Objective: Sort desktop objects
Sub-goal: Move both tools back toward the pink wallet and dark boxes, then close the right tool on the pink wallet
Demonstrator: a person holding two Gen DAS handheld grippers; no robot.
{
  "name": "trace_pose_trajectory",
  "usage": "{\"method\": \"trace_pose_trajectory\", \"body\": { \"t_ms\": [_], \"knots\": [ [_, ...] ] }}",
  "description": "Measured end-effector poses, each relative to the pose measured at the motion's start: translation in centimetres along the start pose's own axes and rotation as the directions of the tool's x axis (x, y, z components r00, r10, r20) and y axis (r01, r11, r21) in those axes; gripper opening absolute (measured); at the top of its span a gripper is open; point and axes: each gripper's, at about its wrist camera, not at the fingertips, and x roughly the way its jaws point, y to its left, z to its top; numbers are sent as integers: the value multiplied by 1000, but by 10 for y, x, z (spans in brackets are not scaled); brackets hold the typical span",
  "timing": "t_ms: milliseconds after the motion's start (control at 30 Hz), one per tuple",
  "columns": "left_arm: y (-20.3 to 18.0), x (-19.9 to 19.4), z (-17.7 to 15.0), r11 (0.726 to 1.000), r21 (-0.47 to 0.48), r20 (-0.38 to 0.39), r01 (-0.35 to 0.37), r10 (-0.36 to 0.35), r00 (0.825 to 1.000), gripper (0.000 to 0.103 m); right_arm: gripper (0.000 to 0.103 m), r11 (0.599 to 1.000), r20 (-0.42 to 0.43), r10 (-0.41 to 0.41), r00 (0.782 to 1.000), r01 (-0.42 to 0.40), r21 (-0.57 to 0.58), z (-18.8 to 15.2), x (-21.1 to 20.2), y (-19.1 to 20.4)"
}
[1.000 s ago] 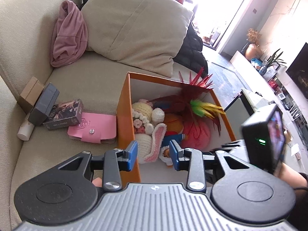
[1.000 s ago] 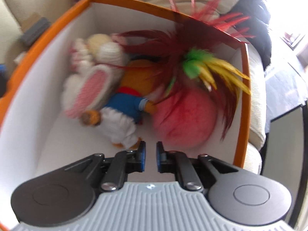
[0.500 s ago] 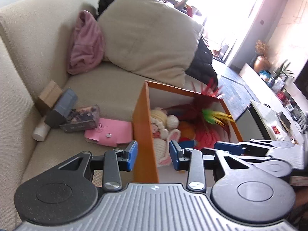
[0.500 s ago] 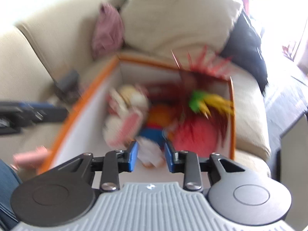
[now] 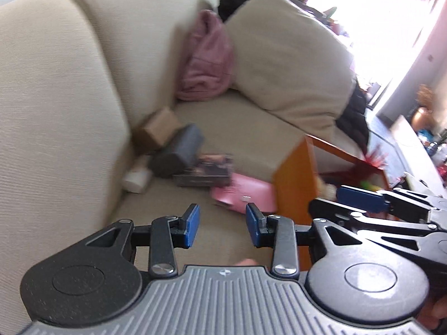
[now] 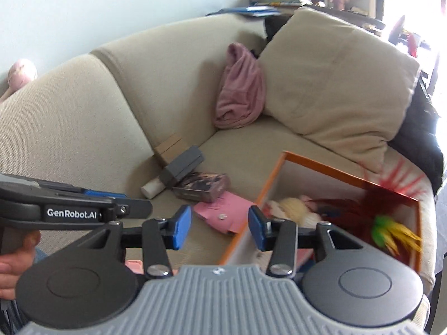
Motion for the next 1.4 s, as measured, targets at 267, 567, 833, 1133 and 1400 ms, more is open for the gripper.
{"method": "trace_pose_trajectory", "body": {
  "t_ms": [267,567,833,1133,1400],
  "knots": [
    [58,2,3,992,-116,-11,-52,51,999,41,42,997,-64,38,997,-42,-59,15,38,30],
    [77,32,21,989,-108,-14,-99,98,995,41,42,999,-164,44,985,-44,2,36,102,34],
    [61,71,40,998,2,-28,-55,56,998,41,42,996,-243,-51,969,68,62,59,154,9],
    [20,104,35,980,198,-71,1,13,997,41,32,942,-451,-55,891,-103,-319,57,166,9],
    [22,111,32,984,178,-93,-12,29,995,41,50,776,-608,-142,781,-294,-558,29,192,21]
  ]
}}
